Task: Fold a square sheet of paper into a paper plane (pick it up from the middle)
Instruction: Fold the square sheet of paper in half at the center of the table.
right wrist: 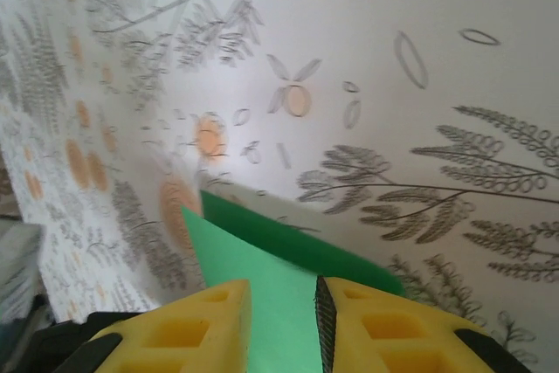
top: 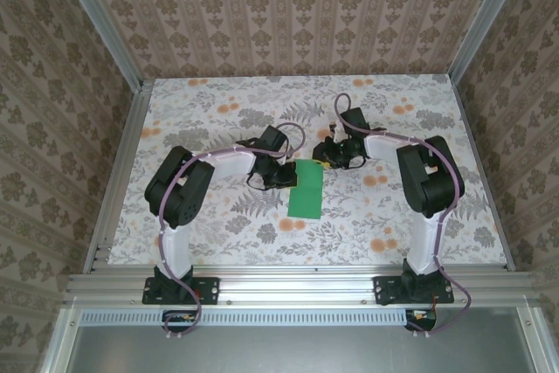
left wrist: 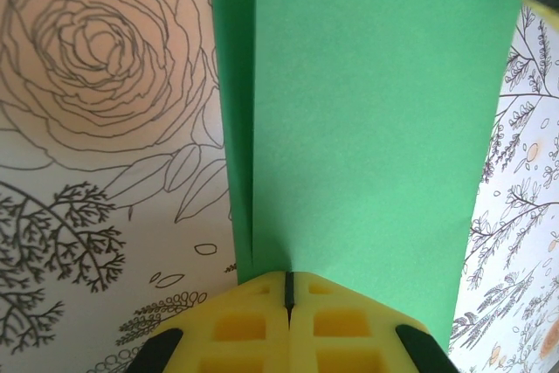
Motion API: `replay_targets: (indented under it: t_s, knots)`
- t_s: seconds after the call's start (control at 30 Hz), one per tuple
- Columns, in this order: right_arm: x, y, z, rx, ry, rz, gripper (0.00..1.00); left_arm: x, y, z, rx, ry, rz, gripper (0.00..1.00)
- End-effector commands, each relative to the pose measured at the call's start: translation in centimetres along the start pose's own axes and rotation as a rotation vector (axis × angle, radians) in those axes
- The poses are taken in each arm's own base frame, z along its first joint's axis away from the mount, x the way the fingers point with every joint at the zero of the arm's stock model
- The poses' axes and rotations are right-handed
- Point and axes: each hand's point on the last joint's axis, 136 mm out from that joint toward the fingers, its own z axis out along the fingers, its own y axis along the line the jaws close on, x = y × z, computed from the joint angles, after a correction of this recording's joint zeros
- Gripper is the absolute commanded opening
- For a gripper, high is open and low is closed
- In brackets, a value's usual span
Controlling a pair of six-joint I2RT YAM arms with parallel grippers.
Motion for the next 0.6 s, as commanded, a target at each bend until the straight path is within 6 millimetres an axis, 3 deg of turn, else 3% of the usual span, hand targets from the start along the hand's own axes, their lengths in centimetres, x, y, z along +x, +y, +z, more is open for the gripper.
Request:
replay_targets:
  t_s: [0.0, 0.17, 0.4, 0.57]
  knots:
    - [0.9, -2.5, 1.3, 0.068, 0.041, 0.034, 0.29, 2.7, 2.7, 1.4, -0.105, 0.096, -0.021, 0.05]
    - [0.8, -2.8, 1.0, 0.093, 0.044, 0.028, 0.29, 2.7, 2.8, 1.4, -0.107, 0.098, -0.021, 0.05]
    - [-0.7, 1.0, -1.6, -0.002, -0.002, -0.021, 0.29, 2.6, 2.7, 1.4, -0.107, 0.098, -0.021, 0.05]
    - [-0.6, 0.5, -0.8, -0.002, 0.018, -0.012, 0.29, 2.6, 2.7, 1.5, -0.105, 0.100, -0.021, 0.05]
